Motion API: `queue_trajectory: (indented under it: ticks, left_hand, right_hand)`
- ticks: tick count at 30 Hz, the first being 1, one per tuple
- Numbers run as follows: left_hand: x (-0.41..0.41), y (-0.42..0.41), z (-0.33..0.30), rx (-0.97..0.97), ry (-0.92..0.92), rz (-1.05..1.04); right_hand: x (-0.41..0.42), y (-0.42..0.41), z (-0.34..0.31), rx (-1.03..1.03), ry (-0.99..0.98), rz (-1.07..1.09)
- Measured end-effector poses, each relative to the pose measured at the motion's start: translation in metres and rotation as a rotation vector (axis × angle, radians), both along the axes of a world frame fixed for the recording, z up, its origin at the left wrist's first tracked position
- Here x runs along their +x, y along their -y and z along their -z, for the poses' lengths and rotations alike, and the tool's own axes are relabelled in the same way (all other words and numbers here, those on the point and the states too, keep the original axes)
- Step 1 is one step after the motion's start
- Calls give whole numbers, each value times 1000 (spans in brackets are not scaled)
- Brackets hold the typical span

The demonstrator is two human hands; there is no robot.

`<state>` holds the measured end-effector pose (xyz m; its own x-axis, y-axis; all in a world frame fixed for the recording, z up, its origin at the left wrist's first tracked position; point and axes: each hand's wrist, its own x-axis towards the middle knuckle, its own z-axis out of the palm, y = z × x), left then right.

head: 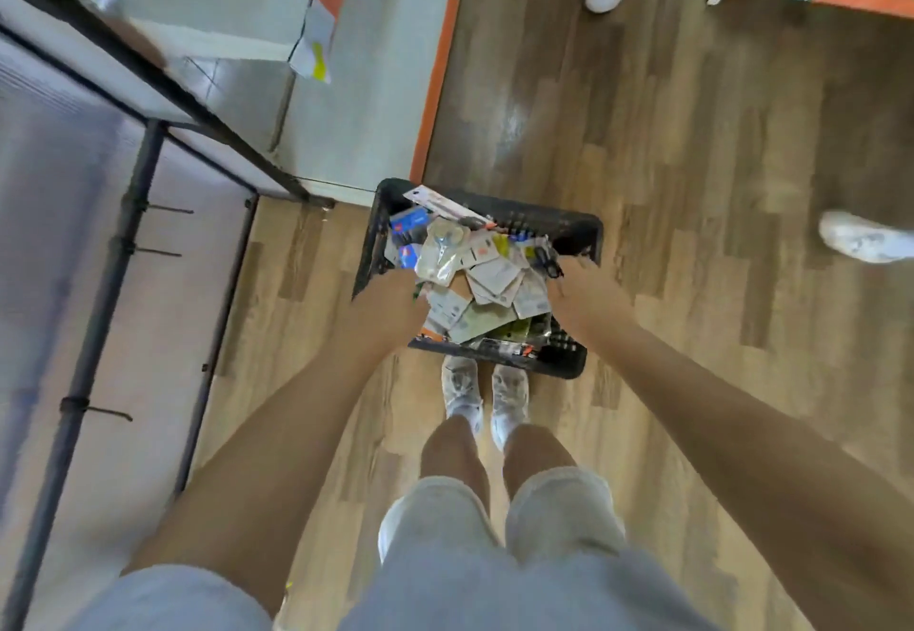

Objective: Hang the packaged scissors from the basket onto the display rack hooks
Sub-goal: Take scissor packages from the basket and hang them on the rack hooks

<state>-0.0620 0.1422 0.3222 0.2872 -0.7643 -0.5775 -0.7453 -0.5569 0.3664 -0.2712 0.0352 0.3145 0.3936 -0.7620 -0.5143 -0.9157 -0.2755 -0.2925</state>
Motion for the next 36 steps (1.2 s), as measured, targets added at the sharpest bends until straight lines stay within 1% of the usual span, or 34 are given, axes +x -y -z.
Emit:
queue_trajectory:
  ticks: [4,7,10,12,13,15,17,19,21,25,27,28,29,31,34,36]
  left_hand:
    - [4,-1,64,69,-23,4]
    - [5,1,121,181,-26,28]
    - [11,7,174,278,-86,154]
    - [19,17,203,326,-86,251]
    - [23,23,216,321,-78,253]
    - [32,39,243,281,-72,167]
    - [38,52,265,235,-71,27]
    - [40,58,286,200,-21,-35]
    - [35,62,304,162,19,7]
    - [5,71,348,137,-48,118]
    - [-11,80,371,65,-70,174]
    - [-19,86,382,20,-81,186]
    - [-26,93,392,7,-71,202]
    - [-35,108,412,78,42,272]
    - [-41,123,435,73,197,281]
    - [-42,126,444,86,284,326]
  right_hand:
    - [1,-4,62,80,-60,28]
    - [-1,-11,115,142,-142,8]
    - [-1,-12,170,204,-136,11]
    - [0,-11,202,248,-126,57]
    - [1,-9,218,261,-123,94]
    - [5,-2,248,267,-124,152]
    - [9,5,276,259,-123,158]
    - [14,12,299,258,-108,131]
    - [18,19,320,271,-108,122]
    - [24,33,359,240,-81,142]
    - [25,39,378,209,-74,70]
    - [26,42,386,173,-77,-6]
    - [26,43,395,117,-74,-99]
    - [29,46,411,33,-72,-236]
    - [39,50,427,51,-108,-288]
    - [47,51,437,67,-130,-270]
